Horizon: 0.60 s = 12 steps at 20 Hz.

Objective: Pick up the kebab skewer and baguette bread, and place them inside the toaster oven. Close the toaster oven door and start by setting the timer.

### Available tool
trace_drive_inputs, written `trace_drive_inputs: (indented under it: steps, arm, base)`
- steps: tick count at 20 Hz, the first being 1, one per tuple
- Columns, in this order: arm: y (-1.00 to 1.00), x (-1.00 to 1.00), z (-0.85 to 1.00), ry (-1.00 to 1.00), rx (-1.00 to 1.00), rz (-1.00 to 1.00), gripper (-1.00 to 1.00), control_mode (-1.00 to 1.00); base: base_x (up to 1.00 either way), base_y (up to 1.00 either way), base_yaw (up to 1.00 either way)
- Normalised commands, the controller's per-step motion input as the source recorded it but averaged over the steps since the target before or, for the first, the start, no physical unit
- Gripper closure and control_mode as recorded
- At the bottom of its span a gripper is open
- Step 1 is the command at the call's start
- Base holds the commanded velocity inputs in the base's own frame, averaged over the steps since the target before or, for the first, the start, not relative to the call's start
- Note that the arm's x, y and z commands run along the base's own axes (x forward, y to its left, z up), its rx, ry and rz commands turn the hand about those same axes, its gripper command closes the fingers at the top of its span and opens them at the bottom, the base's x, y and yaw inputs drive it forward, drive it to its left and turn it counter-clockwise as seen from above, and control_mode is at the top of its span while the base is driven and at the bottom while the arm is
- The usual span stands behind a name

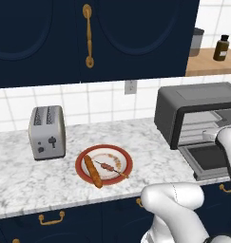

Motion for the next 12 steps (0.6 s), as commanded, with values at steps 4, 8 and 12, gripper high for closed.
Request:
trace_drive_inputs:
  steps: [4, 8, 12]
  arm:
    - [-0.06, 0.71, -0.02, -0.13, 0.0, 0.02, -1.0, -1.0]
    - [-0.33, 0.34, 0.0, -0.17, 0.0, 0.02, -1.0, -1.0]
    - [-0.14, 0.22, -0.02, -0.18, 0.0, 0.01, -1.0, -1.0]
  base:
    - [0.0, 0.0, 0.0]
    - [0.0, 0.0, 0.0]
    - [0.0, 0.0, 0.0]
